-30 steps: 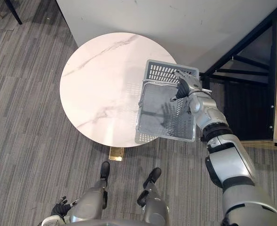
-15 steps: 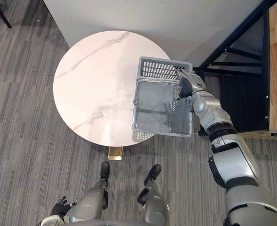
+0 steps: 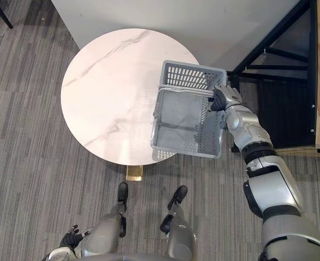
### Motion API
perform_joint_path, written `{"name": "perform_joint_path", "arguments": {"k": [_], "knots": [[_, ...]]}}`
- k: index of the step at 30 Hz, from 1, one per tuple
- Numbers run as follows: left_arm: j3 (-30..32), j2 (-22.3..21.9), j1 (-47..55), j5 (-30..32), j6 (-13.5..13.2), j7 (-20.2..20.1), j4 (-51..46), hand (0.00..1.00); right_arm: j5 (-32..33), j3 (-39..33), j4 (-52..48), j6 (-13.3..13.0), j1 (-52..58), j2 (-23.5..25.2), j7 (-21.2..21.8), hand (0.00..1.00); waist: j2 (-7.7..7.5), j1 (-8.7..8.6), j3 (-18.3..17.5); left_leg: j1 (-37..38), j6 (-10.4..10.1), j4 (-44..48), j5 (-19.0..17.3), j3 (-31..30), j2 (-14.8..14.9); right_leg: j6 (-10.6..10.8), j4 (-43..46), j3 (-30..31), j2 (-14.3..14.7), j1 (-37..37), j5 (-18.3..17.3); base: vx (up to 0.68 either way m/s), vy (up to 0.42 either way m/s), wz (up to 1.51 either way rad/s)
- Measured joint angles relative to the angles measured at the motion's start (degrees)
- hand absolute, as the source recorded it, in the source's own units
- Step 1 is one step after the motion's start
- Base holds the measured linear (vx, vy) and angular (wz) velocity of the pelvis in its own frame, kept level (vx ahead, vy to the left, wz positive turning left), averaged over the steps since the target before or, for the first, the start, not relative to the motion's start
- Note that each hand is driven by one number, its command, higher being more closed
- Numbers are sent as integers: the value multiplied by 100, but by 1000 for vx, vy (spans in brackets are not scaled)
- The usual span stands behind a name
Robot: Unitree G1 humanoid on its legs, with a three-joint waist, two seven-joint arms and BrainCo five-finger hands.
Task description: Pick vegetable in the basket
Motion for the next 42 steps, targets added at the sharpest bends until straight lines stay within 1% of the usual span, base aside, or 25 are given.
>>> {"name": "perform_joint_path", "arguments": {"k": [5, 9, 12, 15, 19, 22, 25, 26, 27, 28, 29, 30, 31, 33, 34, 37, 39, 42], "knots": [[-10, -1, -9, 0, -1, 50, 0, 0, 100, -9, 0, 8, -6, 157, -32, 100, 0, 25, 0, 5, 0, 1, 0, -4, 0, 0, 0, -3, -1, 7, 0, 65, 13, 0], [-10, -19, -28, 0, -2, 66, -4, 0, 94, 45, 6, 33, -5, 193, -53, 100, 0, 116, 0, 10, 4, 10, 6, -33, 0, 0, -3, -30, -1, 38, 0, 63, 13, 3], [-11, -23, -28, 1, 0, 99, -3, 0, 89, 140, 19, 63, -5, 254, -14, 100, 0, 116, 0, 28, 2, 10, 15, -63, 1, 0, -3, -71, -3, 82, 0, 57, 16, 8], [-9, -27, -28, 2, 5, 117, -1, 0, 84, 237, 81, 62, -4, 413, 22, 100, 0, 120, 0, 101, 2, 6, 16, -61, 0, 0, -3, -73, -3, 148, -1, 55, 17, 0], [-3, -27, -28, 15, 32, 120, -3, 0, 86, 287, 97, 63, 67, 449, 45, 100, -5, 121, -3, 215, 1, -3, 15, -40, 3, 0, -4, -61, -1, 249, -1, 62, 21, -1], [23, -20, -23, 27, 101, 119, -9, 0, 86, 339, -247, 77, 324, 449, 95, 100, -28, 105, -17, 320, -7, -18, 9, 6, 15, 0, -7, -1, 12, 324, -1, 53, 15, -7], [147, -14, -17, 41, 124, 113, -10, 0, 87, 492, -1023, 54, 807, 438, 279, 100, -122, 88, -69, 466, -34, -43, -13, 143, 54, 0, -7, 173, 58, 360, -1, 63, -1, -23], [171, -15, -18, 57, 128, 109, -13, 0, 90, 499, -1162, 46, 906, 426, 301, 100, -126, 70, -71, 500, -39, -43, -17, 155, 61, 1, -9, 178, 65, 391, -1, 65, -10, -12], [207, -15, -6, 77, 129, 103, -16, 0, 100, 518, -1441, 24, 1124, 386, 364, 100, -137, -8, -81, 577, -50, -43, -25, 194, 79, 2, -10, 182, 79, 463, -2, 37, -7, -11], [246, -8, 8, 82, 134, 98, -8, 0, 179, 548, -1775, -22, 1354, 336, 477, 100, -184, -53, -130, 648, -67, -44, -49, 266, 98, 5, -14, 232, 97, 499, -5, 40, -6, -17], [256, 1, 23, 84, 146, 96, -5, 0, 252, 580, -1953, -42, 1471, 298, 518, 100, -220, -58, -171, 672, -70, -44, -64, 282, 100, 7, -17, 288, 107, 498, -7, 39, -7, -31], [296, 34, 57, 123, 193, 73, -4, 0, 348, 644, -2272, -114, 1712, 199, 563, 100, -280, -83, -260, 723, -79, -44, -86, 332, 111, 9, -18, 368, 124, 498, -10, 42, -4, -28], [299, 76, 146, 133, 218, 29, -2, 0, 485, 689, -2535, -201, 1932, 108, 679, 100, -330, -157, -410, 736, -77, -44, -97, 408, 123, 28, -20, 407, 132, 496, -28, 39, -2, -22], [308, 124, 230, 137, 238, -20, 19, 0, 672, 689, -2866, -293, 2264, -4, 773, 100, -406, -225, -613, 792, -90, -45, -123, 443, 124, 68, -20, 494, 140, 503, -87, 49, -6, -18], [338, 106, 233, 139, 242, -36, 54, 0, 789, 689, -3057, -376, 2481, -123, 831, 100, -421, -236, -739, 813, -103, -45, -142, 471, 135, 78, -20, 517, 153, 509, -118, 45, -12, -17], [343, 100, 251, 318, 239, -120, 60, 0, 956, 692, -3399, -460, 2850, -351, 1022, 100, -423, -244, -997, 850, -129, -45, -161, 578, 180, 71, -20, 586, 199, 510, -133, 27, -11, -11], [361, 99, 291, 364, 241, -195, 62, 0, 999, 692, -3479, -562, 2986, -419, 1156, 100, -415, -254, -1075, 916, -143, -46, -172, 592, 198, 60, -20, 641, 222, 544, -142, 24, -15, -13], [461, 66, 434, 423, 242, -231, 64, 0, 1008, 692, -3633, -605, 3271, -518, 1243, 100, -385, -356, -1222, 934, -188, -47, -204, 630, 233, 74, -21, 650, 231, 590, -188, 4, -5, -2]]}}
